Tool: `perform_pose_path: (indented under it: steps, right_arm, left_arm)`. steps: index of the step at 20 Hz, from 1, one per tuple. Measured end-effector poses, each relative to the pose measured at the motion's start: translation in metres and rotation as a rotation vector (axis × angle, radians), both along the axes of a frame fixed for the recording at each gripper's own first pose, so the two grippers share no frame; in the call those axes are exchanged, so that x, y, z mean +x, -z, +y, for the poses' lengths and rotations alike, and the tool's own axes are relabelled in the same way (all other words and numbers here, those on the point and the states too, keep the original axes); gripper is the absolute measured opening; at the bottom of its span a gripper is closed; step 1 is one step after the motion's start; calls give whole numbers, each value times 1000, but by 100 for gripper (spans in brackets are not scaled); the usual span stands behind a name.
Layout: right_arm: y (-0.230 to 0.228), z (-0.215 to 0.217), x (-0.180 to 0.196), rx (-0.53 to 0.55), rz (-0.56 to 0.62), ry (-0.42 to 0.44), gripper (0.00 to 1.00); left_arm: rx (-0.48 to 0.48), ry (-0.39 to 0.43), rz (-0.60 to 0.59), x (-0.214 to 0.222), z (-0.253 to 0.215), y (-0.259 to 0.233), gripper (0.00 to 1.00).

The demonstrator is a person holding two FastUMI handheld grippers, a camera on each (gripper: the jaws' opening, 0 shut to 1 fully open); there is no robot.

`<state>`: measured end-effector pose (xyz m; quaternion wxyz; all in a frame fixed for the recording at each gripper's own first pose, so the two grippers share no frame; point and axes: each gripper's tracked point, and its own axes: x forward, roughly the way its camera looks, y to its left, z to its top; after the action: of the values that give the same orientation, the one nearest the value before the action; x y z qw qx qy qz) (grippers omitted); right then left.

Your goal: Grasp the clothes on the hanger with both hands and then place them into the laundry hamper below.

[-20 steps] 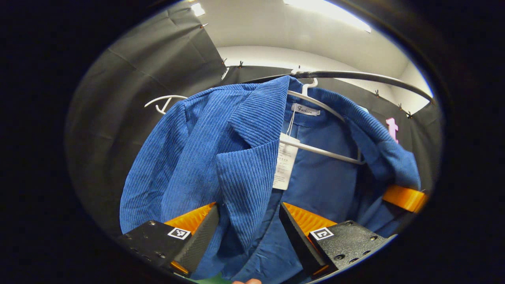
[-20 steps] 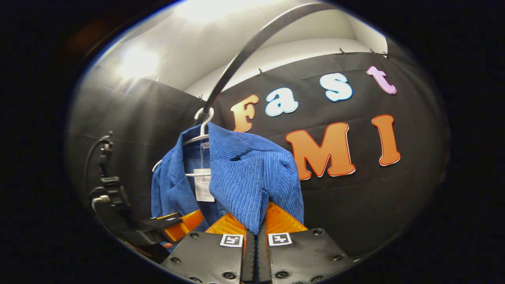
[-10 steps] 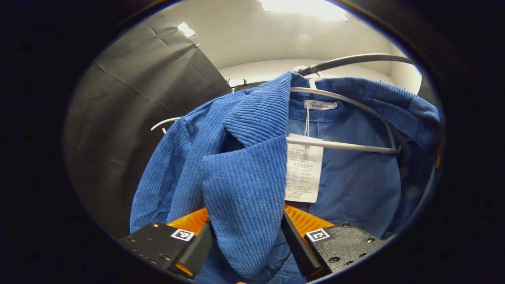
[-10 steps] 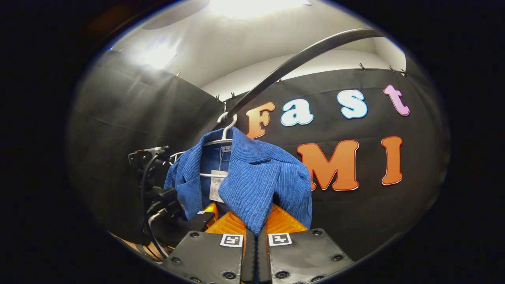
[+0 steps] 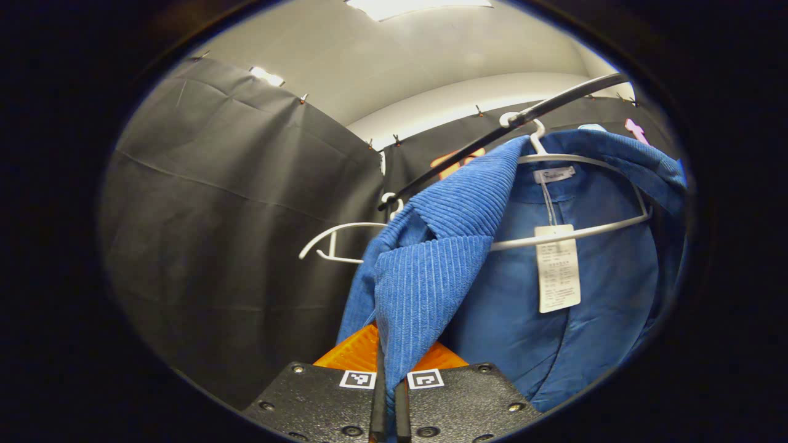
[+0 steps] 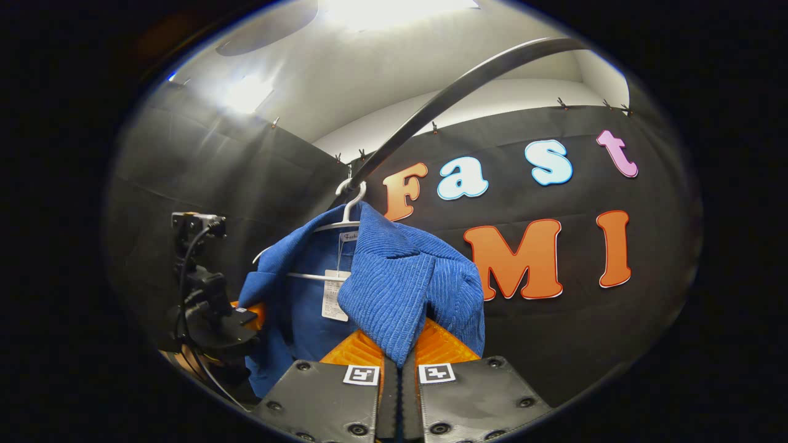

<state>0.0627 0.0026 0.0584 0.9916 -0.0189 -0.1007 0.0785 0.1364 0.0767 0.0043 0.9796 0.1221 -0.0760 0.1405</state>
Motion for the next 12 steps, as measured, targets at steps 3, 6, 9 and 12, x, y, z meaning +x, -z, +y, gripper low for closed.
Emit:
perform_pose_path:
  steps: [3, 6, 9, 12]
  right_arm:
    - [1, -9, 1, 14, -8, 31, 10]
    - [4, -17, 5, 18, -15, 57, 10]
    - [-7, -32, 9, 22, -60, 107, 10]
    - [-13, -36, 6, 38, -77, 122, 10]
  left_arm:
    - [103, -57, -78, -21, 15, -51, 5]
    - [212, -130, -148, -34, 35, -98, 8]
    - [353, -177, -202, -33, 41, -142, 8]
    - [393, -174, -248, -19, 44, -175, 2]
